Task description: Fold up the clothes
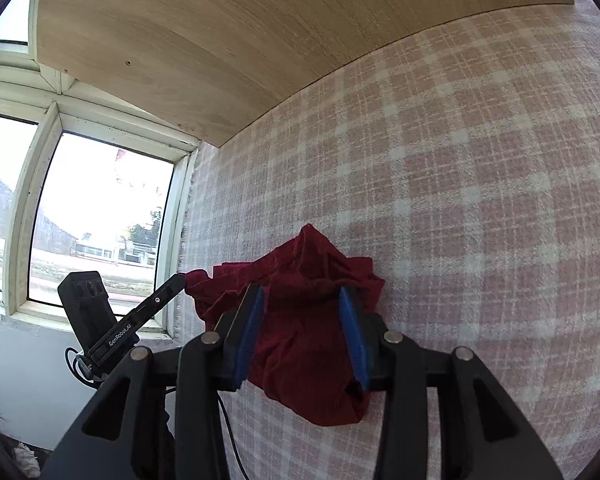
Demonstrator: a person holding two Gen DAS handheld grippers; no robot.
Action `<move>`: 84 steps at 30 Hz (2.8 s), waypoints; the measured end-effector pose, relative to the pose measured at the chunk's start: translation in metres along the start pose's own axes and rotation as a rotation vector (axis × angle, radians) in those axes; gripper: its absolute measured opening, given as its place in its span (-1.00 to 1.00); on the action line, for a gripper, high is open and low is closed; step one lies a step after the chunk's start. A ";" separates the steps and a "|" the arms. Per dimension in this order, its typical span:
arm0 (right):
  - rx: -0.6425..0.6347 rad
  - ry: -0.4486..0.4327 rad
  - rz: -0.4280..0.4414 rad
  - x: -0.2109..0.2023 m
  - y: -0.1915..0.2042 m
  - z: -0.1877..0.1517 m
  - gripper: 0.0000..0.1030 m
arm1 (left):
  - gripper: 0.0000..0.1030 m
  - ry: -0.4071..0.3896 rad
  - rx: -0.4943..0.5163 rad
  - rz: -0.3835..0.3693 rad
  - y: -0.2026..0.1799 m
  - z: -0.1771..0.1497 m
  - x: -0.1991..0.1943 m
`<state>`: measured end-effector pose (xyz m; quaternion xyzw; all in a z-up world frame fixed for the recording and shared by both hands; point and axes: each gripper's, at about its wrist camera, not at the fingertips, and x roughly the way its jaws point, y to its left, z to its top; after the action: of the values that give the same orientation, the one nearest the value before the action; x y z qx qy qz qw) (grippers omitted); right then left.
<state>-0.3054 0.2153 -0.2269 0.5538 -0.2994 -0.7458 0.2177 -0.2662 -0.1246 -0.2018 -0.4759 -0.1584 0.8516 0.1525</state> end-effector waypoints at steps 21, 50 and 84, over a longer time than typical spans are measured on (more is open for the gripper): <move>-0.470 0.012 -0.266 0.016 0.060 -0.030 -0.50 | -0.62 0.137 0.219 -0.077 -0.038 -0.029 0.023; -0.429 -0.036 -0.303 0.041 0.039 0.004 -1.00 | -0.64 0.058 0.262 0.081 -0.027 -0.001 0.036; -0.482 0.154 -0.405 0.018 0.010 -0.093 -0.91 | -0.89 0.212 0.284 -0.015 -0.008 -0.065 0.021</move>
<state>-0.2215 0.1771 -0.2524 0.5893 0.0194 -0.7795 0.2117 -0.2197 -0.1011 -0.2471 -0.5356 -0.0229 0.8092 0.2403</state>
